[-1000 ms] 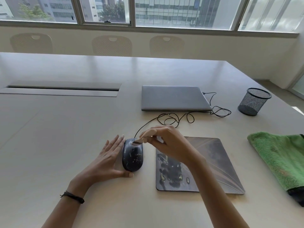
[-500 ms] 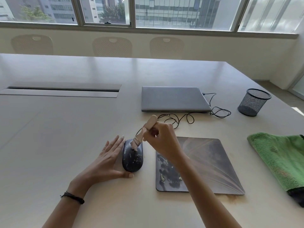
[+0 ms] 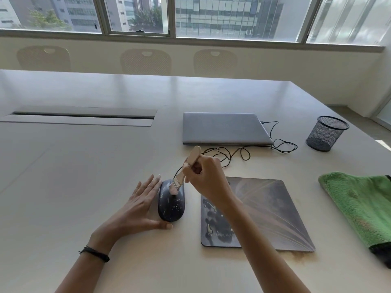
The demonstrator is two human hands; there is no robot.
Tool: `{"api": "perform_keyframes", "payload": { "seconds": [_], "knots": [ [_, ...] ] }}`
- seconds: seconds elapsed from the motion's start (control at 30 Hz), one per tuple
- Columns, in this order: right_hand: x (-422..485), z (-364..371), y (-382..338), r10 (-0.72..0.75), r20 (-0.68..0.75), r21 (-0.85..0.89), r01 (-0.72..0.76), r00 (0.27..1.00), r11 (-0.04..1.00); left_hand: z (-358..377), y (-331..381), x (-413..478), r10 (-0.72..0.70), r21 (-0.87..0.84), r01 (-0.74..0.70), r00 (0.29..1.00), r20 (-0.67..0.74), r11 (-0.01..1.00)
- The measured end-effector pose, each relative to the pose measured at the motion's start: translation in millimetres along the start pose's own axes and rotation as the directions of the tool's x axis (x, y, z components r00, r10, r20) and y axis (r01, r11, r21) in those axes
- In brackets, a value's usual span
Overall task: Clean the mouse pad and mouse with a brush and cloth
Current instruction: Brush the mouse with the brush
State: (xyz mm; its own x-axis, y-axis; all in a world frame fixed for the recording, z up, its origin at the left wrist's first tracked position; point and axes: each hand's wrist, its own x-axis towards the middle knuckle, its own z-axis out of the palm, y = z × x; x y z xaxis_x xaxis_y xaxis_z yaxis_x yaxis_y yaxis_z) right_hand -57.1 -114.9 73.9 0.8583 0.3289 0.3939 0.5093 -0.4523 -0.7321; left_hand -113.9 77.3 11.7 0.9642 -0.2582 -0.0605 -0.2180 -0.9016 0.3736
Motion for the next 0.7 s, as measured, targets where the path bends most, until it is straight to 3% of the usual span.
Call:
{"api": "perform_keyframes", "payload": {
  "seconds": [0.27,0.4,0.57,0.7],
  "knots": [
    [-4,1,2,-0.033,-0.015,0.016,0.033,0.999,0.999,-1,0,0,0.001,0.009,-0.001,1.0,-0.001,1.0],
    [-5,-7,1,-0.02,0.045,0.005,0.02,0.999,1.0,0,0,0,0.002,0.014,-0.002,1.0,-0.001,1.0],
    [-5,-12,3,0.001,-0.07,0.0,-0.001,0.998,1.0,1,0,0,0.0,0.017,0.0,1.0,-0.016,1.0],
    [-10,-8,7,-0.031,0.035,0.019,0.03,0.999,0.999,0,-1,0,0.002,0.018,-0.001,1.0,-0.016,1.0]
  ]
}}
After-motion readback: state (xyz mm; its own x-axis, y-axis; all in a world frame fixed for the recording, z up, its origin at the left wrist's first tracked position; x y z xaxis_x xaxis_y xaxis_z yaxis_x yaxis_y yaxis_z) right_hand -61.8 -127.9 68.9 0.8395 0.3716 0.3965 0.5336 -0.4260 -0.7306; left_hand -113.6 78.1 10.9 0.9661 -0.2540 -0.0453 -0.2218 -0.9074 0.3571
